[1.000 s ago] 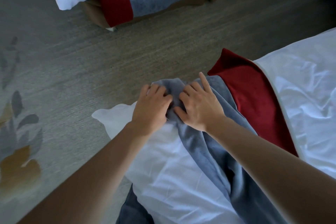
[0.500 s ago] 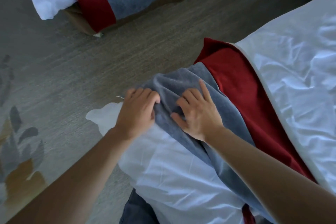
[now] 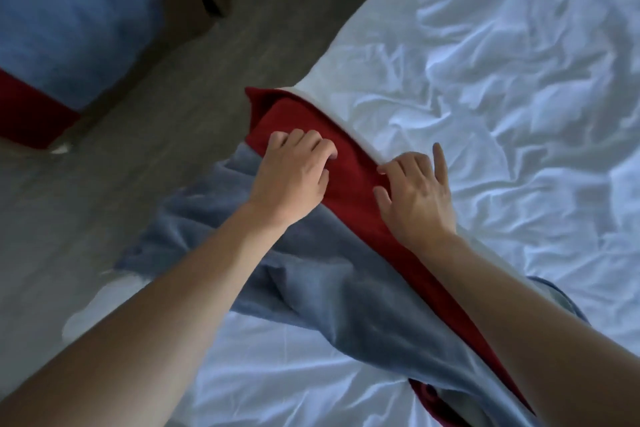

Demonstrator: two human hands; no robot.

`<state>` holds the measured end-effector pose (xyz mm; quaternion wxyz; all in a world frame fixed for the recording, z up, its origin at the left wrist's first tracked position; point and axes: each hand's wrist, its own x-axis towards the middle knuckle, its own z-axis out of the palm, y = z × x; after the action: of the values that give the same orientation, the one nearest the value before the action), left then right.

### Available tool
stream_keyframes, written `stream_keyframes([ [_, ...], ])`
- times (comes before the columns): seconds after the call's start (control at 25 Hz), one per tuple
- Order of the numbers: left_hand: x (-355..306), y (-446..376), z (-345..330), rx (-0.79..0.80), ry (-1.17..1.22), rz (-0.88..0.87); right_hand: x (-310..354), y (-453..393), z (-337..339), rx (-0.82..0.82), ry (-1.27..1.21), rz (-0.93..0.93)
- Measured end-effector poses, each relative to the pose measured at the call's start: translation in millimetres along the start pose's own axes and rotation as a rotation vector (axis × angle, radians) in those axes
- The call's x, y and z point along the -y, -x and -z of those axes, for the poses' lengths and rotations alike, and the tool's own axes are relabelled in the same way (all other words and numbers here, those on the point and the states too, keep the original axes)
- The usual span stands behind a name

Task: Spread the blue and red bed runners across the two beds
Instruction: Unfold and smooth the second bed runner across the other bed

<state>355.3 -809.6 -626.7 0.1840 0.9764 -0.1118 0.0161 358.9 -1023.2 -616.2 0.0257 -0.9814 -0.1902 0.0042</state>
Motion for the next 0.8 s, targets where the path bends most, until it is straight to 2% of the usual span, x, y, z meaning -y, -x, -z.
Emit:
stream_keyframes([
  [0.12, -40, -44, -24, 0.058, -0.024, -0.193, -44, 30, 2, 0.006, 0.035, -0.146],
  [0.24, -75, -66, -48, 0.185, -0.035, -0.397, -73, 71, 1, 0.022, 0.036, -0.25],
  [0.36, -75, -80, -53, 0.199, -0.123, -0.377, -85, 105, 4, 0.064, 0.011, -0.284],
  [0.48, -88, -85, -52, 0.148, -0.05, -0.326, -93, 124, 10, 0.056, 0.01, -0.317],
  [0.68, -189, -34, -67, 0.338, 0.133, -0.664, -109, 137, 27, 0.062, -0.063, -0.373],
  [0.8, -237, -11, -80, 0.349, 0.169, -0.667, -137, 178, 48, -0.001, -0.108, -0.443],
])
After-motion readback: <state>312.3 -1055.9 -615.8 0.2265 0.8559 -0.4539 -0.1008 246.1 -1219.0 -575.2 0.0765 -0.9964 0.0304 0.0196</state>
